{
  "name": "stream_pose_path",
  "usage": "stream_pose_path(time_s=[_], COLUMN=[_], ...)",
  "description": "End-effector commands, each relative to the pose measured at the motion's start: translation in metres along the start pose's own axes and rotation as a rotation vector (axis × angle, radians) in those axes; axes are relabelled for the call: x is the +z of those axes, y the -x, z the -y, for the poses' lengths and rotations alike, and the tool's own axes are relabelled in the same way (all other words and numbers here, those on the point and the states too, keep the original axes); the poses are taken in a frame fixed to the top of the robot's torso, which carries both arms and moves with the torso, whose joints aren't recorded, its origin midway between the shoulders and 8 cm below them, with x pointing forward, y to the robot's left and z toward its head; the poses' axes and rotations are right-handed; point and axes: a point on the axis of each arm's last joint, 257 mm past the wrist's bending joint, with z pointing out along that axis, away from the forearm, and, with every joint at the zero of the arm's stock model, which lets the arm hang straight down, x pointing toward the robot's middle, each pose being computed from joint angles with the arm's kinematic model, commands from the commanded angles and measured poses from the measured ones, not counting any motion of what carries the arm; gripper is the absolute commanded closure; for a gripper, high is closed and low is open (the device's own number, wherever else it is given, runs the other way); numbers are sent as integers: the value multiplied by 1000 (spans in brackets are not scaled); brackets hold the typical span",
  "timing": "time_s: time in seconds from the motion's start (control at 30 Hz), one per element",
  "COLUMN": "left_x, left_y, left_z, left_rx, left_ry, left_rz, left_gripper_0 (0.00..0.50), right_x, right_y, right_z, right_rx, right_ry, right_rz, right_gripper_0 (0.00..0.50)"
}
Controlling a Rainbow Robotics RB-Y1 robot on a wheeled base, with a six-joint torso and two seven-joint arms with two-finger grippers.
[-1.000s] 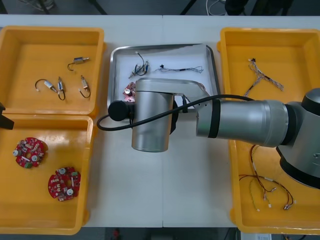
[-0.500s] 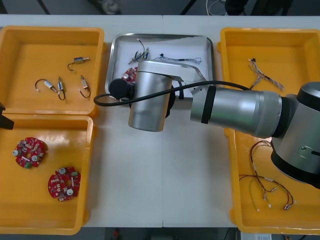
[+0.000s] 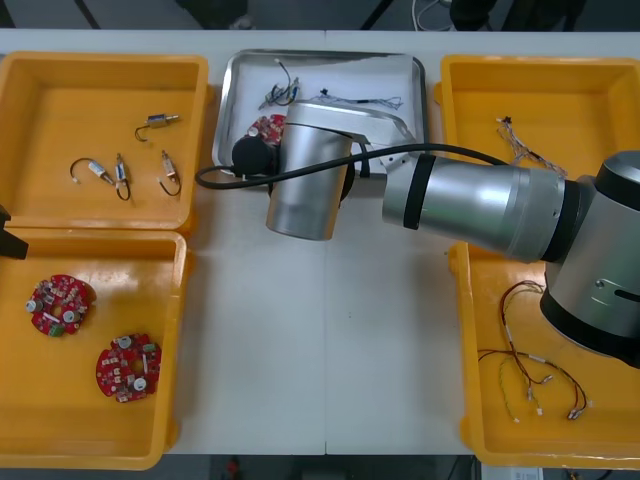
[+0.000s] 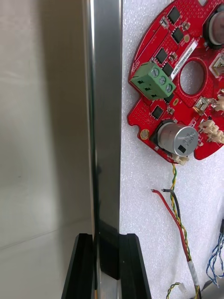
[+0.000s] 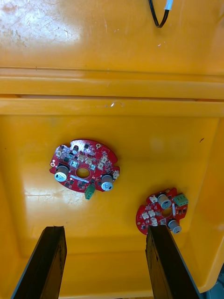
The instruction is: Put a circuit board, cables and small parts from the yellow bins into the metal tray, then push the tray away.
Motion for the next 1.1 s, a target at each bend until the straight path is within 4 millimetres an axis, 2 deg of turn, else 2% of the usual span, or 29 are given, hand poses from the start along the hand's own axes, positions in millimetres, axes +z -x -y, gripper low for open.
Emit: stream_pose_path(time_s=[0.03,0.17,0.3,0.6,0.63,0.67,0.7,0.73,0.77,0.87,1.0,1.1], left_x=[-17,-17,-17,-17,-17,-17,-17,-17,-17,-17,-17,-17], left_y=[2,2,2,2,2,2,2,2,2,2,2,2], left_z=[-15,-15,-15,-15,-15,-15,-15,-15,-15,-15,-15,-15], left_rx=[81,81,81,81,81,81,81,81,81,81,81,81], left_ry=[50,50,50,50,50,50,50,50,50,50,50,50], left_rz=[23,23,23,23,23,23,23,23,23,23,23,23], left_gripper_0=[0,0,0,0,0,0,0,0,0,0,0,0], right_x=[-19,-10,-11,-5,-6,-5,-5,-6,-7,-12,-29,-46], right_y=[31,27,31,27,27,27,27,28,30,34,40,36], right_z=[46,58,66,76,77,76,76,76,73,63,48,27], right_rx=[-29,-23,1,-5,-8,-7,-9,-7,-2,47,105,138], right_ry=[-97,-122,-128,-152,-155,-152,-153,-152,-139,-76,9,72], right_rz=[65,72,94,97,97,97,97,98,105,119,126,105], right_gripper_0=[500,500,500,500,301,219,219,48,0,0,0,0])
